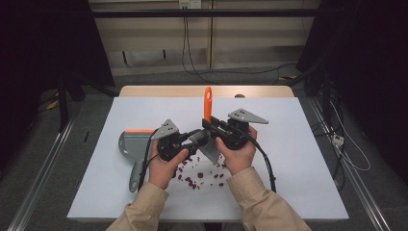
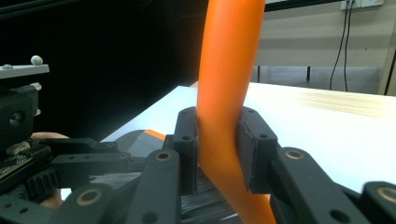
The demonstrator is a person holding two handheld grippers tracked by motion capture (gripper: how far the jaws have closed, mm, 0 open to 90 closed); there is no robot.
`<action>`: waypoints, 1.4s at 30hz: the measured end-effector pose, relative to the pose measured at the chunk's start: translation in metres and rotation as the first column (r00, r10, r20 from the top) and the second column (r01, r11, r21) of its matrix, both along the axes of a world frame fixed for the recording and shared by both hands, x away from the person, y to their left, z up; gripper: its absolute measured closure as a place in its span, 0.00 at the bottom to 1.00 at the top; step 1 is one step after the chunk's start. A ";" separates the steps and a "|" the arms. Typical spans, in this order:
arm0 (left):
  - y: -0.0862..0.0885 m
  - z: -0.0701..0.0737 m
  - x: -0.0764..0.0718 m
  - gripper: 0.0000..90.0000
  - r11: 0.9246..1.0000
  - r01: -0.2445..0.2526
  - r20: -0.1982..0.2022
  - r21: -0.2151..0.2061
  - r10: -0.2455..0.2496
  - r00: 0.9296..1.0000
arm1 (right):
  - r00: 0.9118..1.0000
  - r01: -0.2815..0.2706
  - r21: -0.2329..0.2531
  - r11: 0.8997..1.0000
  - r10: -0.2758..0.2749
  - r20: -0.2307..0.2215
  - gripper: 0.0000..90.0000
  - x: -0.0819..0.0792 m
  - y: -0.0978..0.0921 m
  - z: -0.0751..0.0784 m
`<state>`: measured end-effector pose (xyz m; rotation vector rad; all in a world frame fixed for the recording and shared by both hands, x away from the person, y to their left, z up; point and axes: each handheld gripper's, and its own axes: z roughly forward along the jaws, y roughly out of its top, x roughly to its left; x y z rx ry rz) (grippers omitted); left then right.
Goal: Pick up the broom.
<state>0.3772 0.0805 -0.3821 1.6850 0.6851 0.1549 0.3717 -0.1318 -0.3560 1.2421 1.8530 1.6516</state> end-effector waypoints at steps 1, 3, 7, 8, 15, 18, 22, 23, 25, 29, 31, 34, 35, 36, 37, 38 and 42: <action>0.000 0.000 0.000 0.67 1.000 -0.005 -0.002 -0.002 0.005 1.000 | 1.000 -0.001 -0.006 1.000 0.001 0.003 0.80 0.000 0.000 0.000; 0.002 0.000 0.000 0.72 1.000 -0.003 -0.008 -0.004 0.003 1.000 | 1.000 -0.006 -0.008 1.000 0.006 0.009 0.80 -0.002 0.000 0.000; 0.003 -0.001 0.001 0.83 1.000 0.025 -0.018 -0.010 -0.025 1.000 | 1.000 -0.012 -0.004 1.000 0.012 0.010 0.80 -0.003 0.000 -0.001; 0.003 -0.001 0.001 0.85 1.000 0.031 -0.020 -0.006 -0.031 0.999 | 1.000 -0.010 -0.005 1.000 0.010 0.014 0.80 -0.004 0.000 -0.001; 0.004 -0.002 0.003 0.86 0.999 0.047 -0.039 -0.006 -0.047 0.998 | 1.000 -0.007 0.004 1.000 0.007 0.018 0.80 -0.007 -0.001 -0.003; 0.004 -0.002 0.003 0.82 0.999 0.045 -0.050 -0.005 -0.045 0.998 | 1.000 -0.007 0.007 1.000 0.007 0.028 0.80 -0.008 -0.002 -0.004; 0.004 -0.002 0.004 0.79 0.999 0.052 -0.060 -0.002 -0.052 0.997 | 0.999 -0.011 0.007 1.000 0.011 0.036 0.80 -0.010 -0.001 -0.003; 0.004 -0.002 0.004 0.79 0.998 0.057 -0.064 0.010 -0.057 0.996 | 0.999 -0.011 0.007 1.000 0.010 0.036 0.80 -0.010 -0.001 -0.003; 0.003 -0.003 0.005 0.73 0.999 0.043 -0.072 0.025 -0.042 0.997 | 0.999 -0.014 0.003 1.000 0.014 0.043 0.80 -0.011 0.000 -0.003; 0.004 -0.003 0.005 0.76 0.998 0.059 -0.077 0.012 -0.058 0.995 | 0.999 -0.016 -0.002 1.000 0.016 0.049 0.80 -0.012 0.001 -0.003; 0.003 -0.003 0.005 0.78 0.998 0.062 -0.080 0.012 -0.061 0.995 | 0.999 -0.015 0.004 1.000 0.015 0.049 0.80 -0.012 0.000 -0.003; 0.002 -0.003 0.004 0.87 0.997 0.080 -0.066 0.021 -0.078 0.995 | 0.999 -0.017 0.004 1.000 0.017 0.051 0.80 -0.012 0.000 -0.002; 0.002 -0.003 0.004 0.89 0.996 0.078 -0.059 0.036 -0.076 0.995 | 0.999 -0.017 0.000 1.000 0.017 0.050 0.80 -0.012 0.001 -0.002; 0.002 -0.002 0.003 0.90 0.996 0.075 -0.056 0.041 -0.073 0.996 | 0.999 -0.020 -0.002 1.000 0.020 0.050 0.80 -0.012 0.001 -0.003; 0.003 -0.003 0.003 0.91 0.996 0.079 -0.055 0.039 -0.077 0.996 | 0.999 -0.023 0.000 1.000 0.023 0.043 0.79 -0.011 0.001 -0.004; 0.003 -0.003 0.003 0.92 0.996 0.079 -0.053 0.041 -0.076 0.996 | 0.999 -0.027 0.005 1.000 0.027 0.044 0.79 -0.010 0.000 -0.004; 0.005 -0.001 0.003 0.93 0.996 0.082 -0.052 0.033 -0.081 0.995 | 0.996 -0.067 0.010 0.998 0.066 0.058 0.78 -0.009 -0.002 -0.005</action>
